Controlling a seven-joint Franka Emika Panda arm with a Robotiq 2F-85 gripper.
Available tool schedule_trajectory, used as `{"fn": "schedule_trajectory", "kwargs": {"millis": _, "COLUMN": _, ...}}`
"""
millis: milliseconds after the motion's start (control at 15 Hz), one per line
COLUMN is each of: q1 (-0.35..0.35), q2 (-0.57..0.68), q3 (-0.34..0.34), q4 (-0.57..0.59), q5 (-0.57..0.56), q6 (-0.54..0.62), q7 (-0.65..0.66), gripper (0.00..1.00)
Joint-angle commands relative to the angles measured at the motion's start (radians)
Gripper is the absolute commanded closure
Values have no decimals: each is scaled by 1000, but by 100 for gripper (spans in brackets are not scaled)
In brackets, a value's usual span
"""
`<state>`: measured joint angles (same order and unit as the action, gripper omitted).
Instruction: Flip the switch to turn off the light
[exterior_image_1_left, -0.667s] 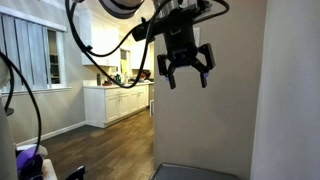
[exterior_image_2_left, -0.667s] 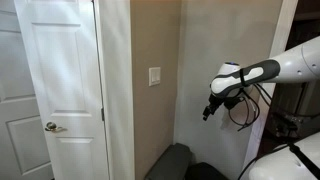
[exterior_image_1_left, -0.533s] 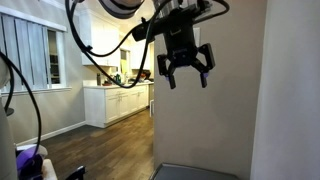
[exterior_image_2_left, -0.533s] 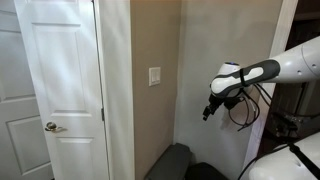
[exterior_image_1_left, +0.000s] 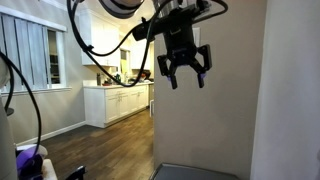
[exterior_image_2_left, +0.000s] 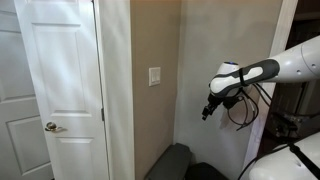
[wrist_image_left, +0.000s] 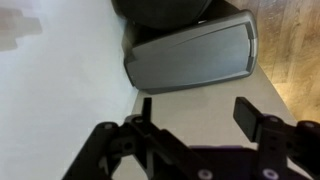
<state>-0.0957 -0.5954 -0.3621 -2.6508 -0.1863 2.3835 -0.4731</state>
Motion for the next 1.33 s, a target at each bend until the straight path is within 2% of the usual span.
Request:
{"fn": "schedule_trajectory", "kwargs": {"millis": 0, "q1": 51, "q2": 63, "q3": 36, "q4": 42, "q5": 47, "q6": 97, "q7": -14, "gripper": 46}}
{"fn": "schedule_trajectory", "kwargs": {"millis": 333, "q1": 156, "q2": 154, "q3": 47, "q4": 93, "q5": 141, "q6": 308, "q7": -15, "gripper": 78}}
{"fn": "schedule_trajectory", "kwargs": {"millis": 533, "q1": 217, "q2": 190, "q3": 22, "q4": 120, "q5": 237, "q6": 375, "q7": -34, "gripper": 99}}
{"fn": "schedule_trajectory", "kwargs": {"millis": 867, "q1": 298, "q2": 192, "q3": 2, "q4": 179, "q5": 352, "q6": 469, "q7": -45, "gripper": 100}}
{"fn": "schedule_trajectory", "kwargs": {"millis": 1267, "q1": 424, "q2": 218, "q3": -47, "q4": 244, "q5": 371, "q6": 545, "q7": -38, "gripper": 100}}
